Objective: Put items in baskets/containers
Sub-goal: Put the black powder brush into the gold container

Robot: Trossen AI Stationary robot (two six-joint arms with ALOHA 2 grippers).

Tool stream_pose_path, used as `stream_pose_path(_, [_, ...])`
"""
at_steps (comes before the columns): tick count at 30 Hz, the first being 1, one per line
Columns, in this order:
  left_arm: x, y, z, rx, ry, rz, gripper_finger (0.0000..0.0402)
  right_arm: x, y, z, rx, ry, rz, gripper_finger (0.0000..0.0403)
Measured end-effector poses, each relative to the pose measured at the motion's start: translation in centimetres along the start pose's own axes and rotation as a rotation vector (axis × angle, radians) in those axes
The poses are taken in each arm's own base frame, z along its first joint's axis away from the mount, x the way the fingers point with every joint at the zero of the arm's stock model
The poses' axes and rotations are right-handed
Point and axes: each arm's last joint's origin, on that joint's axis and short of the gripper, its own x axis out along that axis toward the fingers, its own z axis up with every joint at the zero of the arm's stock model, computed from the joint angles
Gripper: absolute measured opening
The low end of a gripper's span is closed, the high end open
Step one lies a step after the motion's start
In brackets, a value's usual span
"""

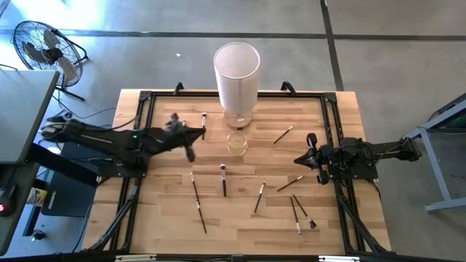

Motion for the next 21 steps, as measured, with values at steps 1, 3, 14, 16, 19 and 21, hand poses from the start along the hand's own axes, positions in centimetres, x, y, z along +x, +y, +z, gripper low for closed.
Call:
stream_pose_path(1, [0.5, -0.9, 0.4, -0.015, 0.025, 0.018, 0.0, 0.0, 0.0, 0.0, 0.0, 0.0, 0.0, 0.0012])
stream_pose_path(3, [1.3, -2.7, 1.1, -0.062, 0.072, 0.082, 0.0, 0.0, 0.0, 0.0, 0.0, 0.0, 0.0, 0.0012])
stream_pose_path(14, [6.0, -11.1, 2.1, -0.341, 0.459, 0.26, 0.0, 0.0, 0.0, 0.0, 0.0, 0.0, 0.0, 0.0012])
stream_pose_path(16, [6.7, -11.9, 1.7, -0.36, 0.557, 0.314, 0.0, 0.0, 0.0, 0.0, 0.0, 0.0, 0.0, 0.0012])
stream_pose_path(19, [7.5, -12.7, 0.5, -0.425, 0.705, 0.452, 0.0, 0.0, 0.0, 0.0, 0.0, 0.0, 0.0, 0.0012])
stream_pose_path(21, [7.7, -12.9, -0.6, -0.463, 0.785, 0.556, 0.0, 0.0, 0.0, 0.0, 0.0, 0.0, 0.0, 0.0012])
